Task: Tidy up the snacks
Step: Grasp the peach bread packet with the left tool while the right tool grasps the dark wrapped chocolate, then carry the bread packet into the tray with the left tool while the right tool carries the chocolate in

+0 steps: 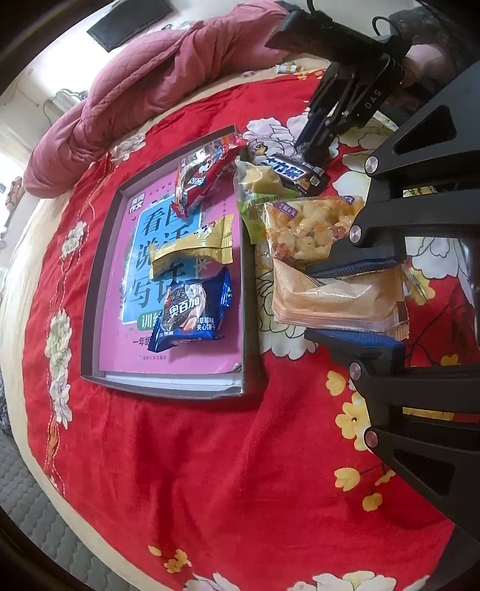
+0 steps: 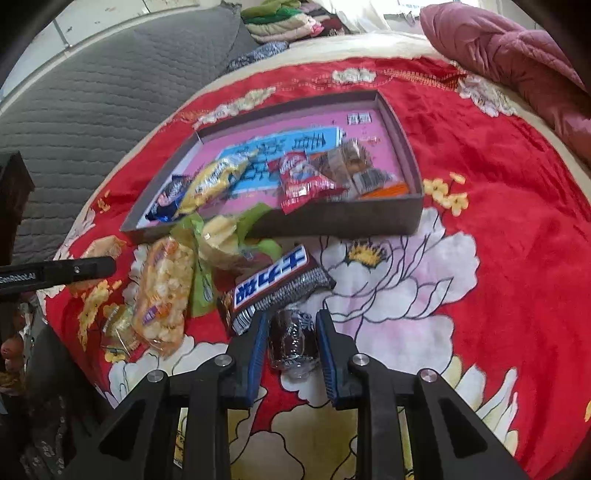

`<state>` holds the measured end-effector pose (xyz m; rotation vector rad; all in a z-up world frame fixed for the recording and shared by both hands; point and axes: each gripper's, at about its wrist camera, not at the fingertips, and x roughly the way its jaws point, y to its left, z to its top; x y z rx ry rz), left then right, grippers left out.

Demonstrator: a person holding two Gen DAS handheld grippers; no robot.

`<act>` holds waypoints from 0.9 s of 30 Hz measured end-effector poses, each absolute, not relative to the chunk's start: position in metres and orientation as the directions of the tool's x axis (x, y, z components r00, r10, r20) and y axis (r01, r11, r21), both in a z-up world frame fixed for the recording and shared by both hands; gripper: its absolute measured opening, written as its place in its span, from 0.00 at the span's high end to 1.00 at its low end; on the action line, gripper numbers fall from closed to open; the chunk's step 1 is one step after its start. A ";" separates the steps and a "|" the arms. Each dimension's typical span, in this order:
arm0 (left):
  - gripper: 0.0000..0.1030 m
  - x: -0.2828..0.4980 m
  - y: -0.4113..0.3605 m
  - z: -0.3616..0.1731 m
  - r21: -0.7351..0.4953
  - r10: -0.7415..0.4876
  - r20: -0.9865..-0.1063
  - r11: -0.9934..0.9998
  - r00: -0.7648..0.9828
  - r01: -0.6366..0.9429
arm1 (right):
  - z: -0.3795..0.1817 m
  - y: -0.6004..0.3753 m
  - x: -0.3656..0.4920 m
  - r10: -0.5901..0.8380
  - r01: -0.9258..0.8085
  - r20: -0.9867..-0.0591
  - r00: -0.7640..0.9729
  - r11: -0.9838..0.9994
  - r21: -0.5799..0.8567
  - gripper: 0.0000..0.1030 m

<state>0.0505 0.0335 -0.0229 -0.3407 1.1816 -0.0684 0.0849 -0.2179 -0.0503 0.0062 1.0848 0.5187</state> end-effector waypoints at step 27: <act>0.74 0.056 0.041 0.001 -0.326 -0.230 -0.861 0.934 0.453 -0.144 | -0.013 -0.229 0.091 0.500 -0.422 -0.715 0.488 0.853 0.309 0.75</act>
